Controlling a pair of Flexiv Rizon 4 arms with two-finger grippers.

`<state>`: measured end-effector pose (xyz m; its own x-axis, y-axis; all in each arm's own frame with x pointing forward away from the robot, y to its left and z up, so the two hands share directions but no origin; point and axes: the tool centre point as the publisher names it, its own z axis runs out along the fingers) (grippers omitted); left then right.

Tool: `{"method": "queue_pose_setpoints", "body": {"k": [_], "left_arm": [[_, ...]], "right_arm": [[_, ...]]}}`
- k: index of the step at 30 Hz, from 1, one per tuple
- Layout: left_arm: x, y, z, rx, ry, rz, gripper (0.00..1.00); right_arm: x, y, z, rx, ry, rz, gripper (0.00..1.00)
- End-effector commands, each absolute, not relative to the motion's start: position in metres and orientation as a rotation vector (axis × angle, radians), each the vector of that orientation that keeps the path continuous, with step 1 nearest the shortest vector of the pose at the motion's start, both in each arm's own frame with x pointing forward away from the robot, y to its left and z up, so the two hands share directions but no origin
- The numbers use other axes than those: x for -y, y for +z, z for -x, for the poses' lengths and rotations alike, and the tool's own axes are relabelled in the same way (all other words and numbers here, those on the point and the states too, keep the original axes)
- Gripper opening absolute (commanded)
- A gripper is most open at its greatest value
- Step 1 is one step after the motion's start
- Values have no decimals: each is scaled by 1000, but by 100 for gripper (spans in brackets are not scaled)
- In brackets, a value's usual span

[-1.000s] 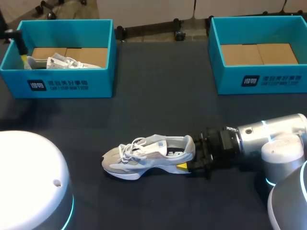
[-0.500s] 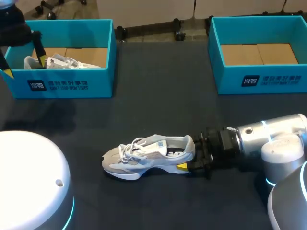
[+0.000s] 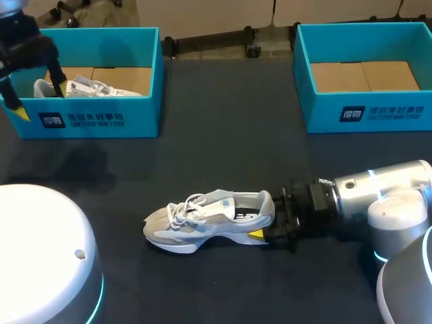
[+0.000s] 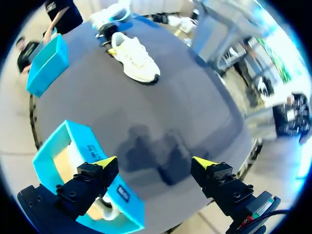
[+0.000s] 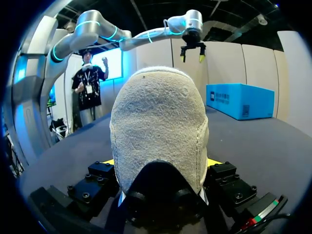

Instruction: Take the shoe out of the shoebox, open the shoe tongue, remove and reinsert the insole, then place the shoe into the shoebox

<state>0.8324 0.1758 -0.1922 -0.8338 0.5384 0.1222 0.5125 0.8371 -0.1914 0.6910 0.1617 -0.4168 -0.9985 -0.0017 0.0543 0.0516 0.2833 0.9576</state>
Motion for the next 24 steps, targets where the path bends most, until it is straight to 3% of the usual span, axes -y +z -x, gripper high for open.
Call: {"method": "queue_pose_setpoints", "body": {"k": [1, 6, 24], "left_arm": [[-167, -192, -830, 2832, 290, 354, 100], [-148, -200, -816, 2890, 323, -80, 100], [-141, -201, -810, 2889, 317, -159, 100]], "right_arm": [[-163, -418, -689, 2483, -1852, 49, 0], [-163, -418, -689, 2483, -1852, 49, 0], [-163, -418, -689, 2483, -1852, 49, 0]]}}
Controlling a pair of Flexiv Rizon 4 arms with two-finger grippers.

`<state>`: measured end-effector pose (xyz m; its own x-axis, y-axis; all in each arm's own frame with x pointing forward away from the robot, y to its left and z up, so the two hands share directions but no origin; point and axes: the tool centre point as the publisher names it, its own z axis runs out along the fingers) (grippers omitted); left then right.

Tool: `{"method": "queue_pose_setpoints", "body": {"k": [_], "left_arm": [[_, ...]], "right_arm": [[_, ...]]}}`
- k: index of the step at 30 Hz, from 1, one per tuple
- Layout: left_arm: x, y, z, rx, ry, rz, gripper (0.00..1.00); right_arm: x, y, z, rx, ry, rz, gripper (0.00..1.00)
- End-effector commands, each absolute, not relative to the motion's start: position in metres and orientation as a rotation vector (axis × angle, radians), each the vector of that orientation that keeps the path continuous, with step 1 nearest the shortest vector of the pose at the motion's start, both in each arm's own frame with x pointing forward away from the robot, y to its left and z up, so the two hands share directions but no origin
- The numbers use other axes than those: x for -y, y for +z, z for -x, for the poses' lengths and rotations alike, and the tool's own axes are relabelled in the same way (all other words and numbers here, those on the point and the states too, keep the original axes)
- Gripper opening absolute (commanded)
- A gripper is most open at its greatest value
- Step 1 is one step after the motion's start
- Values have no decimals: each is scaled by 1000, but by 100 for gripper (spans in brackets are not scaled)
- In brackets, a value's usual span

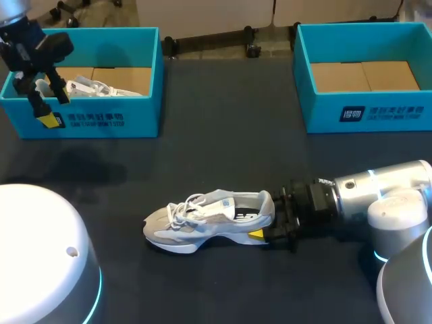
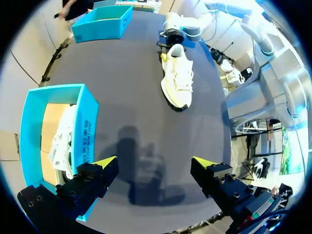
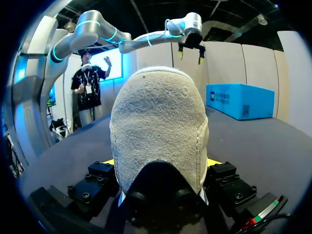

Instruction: Take the shoe out of the shoebox, open the shoe tongue, remove and reinsert the insole, then place the shoe into the shoebox

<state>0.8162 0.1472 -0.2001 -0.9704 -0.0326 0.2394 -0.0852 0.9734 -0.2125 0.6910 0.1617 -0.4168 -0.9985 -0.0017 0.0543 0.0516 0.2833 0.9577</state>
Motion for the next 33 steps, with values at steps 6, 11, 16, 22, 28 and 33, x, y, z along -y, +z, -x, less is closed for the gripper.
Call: {"method": "queue_pose_setpoints", "body": {"k": [6, 11, 16, 22, 28, 33], "left_arm": [[-124, -204, -800, 2810, 283, -476, 100], [-115, -208, -796, 2740, 279, -674, 100], [-106, -210, -786, 2702, 305, -923, 100], [-75, -219, -757, 2760, 269, -1067, 100], [-68, -219, -755, 2773, 241, -1089, 100], [-68, -219, -755, 2773, 241, -1089, 100]], "right_arm": [[-163, -418, -689, 2483, -1852, 49, 0], [-163, -418, -689, 2483, -1852, 49, 0], [-163, -418, -689, 2483, -1852, 49, 0], [-163, -418, -689, 2483, -1852, 49, 0], [-163, -418, -689, 2483, -1852, 49, 0], [-163, -418, -689, 2483, -1852, 49, 0]]}}
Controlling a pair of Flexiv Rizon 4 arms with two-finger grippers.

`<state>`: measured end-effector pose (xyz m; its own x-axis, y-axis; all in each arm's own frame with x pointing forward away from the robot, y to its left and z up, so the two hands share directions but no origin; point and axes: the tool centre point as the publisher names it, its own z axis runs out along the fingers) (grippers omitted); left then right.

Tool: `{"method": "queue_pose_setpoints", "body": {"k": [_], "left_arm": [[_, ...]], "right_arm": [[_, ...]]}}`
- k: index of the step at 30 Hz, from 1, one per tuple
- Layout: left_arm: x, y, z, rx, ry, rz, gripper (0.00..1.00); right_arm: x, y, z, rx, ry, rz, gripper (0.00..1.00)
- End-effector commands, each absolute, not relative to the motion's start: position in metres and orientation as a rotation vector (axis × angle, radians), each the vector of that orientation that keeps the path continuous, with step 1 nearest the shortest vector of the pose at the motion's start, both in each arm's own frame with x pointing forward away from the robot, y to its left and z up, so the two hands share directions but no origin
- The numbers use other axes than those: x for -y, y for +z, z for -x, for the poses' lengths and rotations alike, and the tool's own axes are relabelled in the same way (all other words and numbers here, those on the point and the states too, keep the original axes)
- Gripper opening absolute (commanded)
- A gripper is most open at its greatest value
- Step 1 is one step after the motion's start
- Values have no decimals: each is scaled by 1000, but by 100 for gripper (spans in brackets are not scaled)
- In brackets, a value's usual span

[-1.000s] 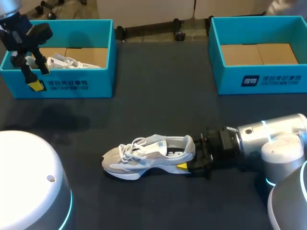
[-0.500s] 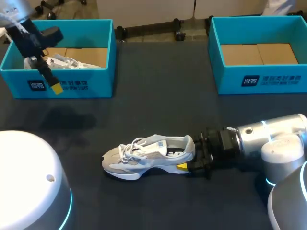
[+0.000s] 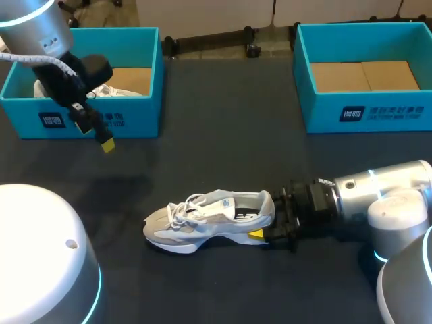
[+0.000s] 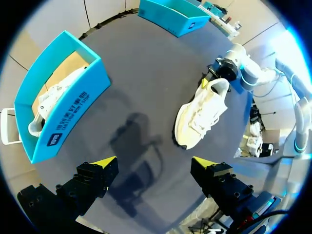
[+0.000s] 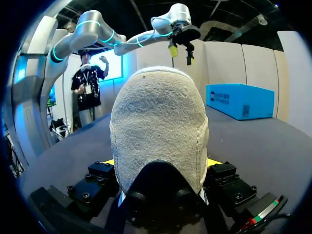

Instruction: Take the shoe out of the shoebox, open the shoe tongue, remove and reinsert the insole, then place the shoe into the shoebox

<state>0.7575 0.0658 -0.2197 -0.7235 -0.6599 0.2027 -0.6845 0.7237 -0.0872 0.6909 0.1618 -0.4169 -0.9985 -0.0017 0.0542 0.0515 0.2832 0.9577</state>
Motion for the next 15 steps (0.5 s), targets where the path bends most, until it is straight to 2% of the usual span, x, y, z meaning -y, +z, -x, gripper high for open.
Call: {"method": "queue_pose_setpoints", "body": {"k": [1, 15], "left_arm": [[-68, -219, -755, 2773, 241, -1089, 100], [-48, -232, -741, 2488, 7, -1465, 100]], "right_arm": [[-163, -418, -689, 2483, -1852, 49, 0], [-163, -418, -689, 2483, -1852, 49, 0]]}}
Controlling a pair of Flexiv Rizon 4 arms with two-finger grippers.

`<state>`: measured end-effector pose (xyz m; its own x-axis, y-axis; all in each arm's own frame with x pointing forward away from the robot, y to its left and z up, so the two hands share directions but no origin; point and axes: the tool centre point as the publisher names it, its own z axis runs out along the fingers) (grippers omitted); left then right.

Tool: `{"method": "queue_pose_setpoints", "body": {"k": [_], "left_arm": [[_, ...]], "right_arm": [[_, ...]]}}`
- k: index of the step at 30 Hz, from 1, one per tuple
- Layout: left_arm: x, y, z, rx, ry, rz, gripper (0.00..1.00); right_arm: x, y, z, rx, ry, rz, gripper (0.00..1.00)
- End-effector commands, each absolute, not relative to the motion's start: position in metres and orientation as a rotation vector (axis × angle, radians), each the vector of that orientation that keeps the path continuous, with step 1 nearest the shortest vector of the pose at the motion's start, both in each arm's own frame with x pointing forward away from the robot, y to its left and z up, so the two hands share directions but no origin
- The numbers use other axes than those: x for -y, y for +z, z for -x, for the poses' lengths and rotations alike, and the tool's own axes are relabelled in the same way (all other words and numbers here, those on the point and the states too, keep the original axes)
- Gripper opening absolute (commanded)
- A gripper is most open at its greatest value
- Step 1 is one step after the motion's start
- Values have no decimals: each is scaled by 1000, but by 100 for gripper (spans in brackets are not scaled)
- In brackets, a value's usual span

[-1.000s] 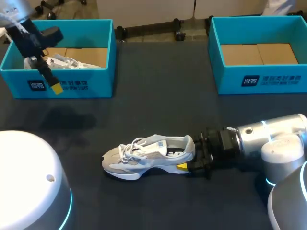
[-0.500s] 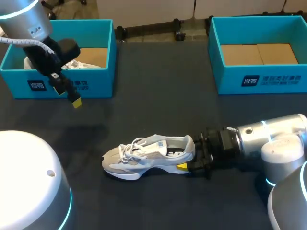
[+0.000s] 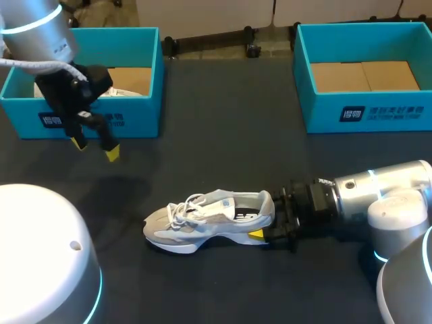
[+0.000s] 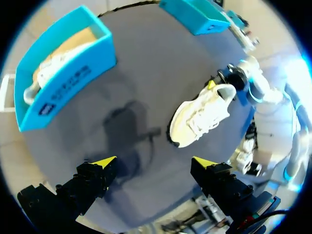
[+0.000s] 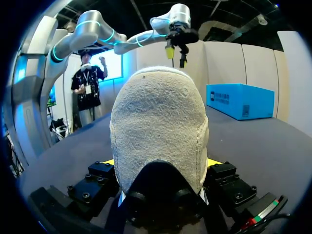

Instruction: Take the shoe out of the shoebox, open the shoe tongue, remove and reinsert the insole, then place the shoe into the shoebox

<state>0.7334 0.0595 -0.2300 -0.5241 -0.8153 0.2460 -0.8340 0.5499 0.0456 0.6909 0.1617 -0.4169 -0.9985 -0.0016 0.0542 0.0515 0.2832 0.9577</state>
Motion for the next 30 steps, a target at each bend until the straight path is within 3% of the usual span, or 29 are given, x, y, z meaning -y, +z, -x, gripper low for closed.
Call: {"method": "queue_pose_setpoints", "body": {"k": [1, 12, 30], "left_arm": [[-45, -233, -739, 2480, -3, -1498, 100], [-1, -261, -703, 2463, -124, -1908, 100], [28, -273, -698, 2309, -234, -2093, 100]], "right_arm": [[-163, -418, -689, 2483, -1852, 49, 0], [-163, -418, -689, 2483, -1852, 49, 0], [-163, -418, -689, 2483, -1852, 49, 0]]}}
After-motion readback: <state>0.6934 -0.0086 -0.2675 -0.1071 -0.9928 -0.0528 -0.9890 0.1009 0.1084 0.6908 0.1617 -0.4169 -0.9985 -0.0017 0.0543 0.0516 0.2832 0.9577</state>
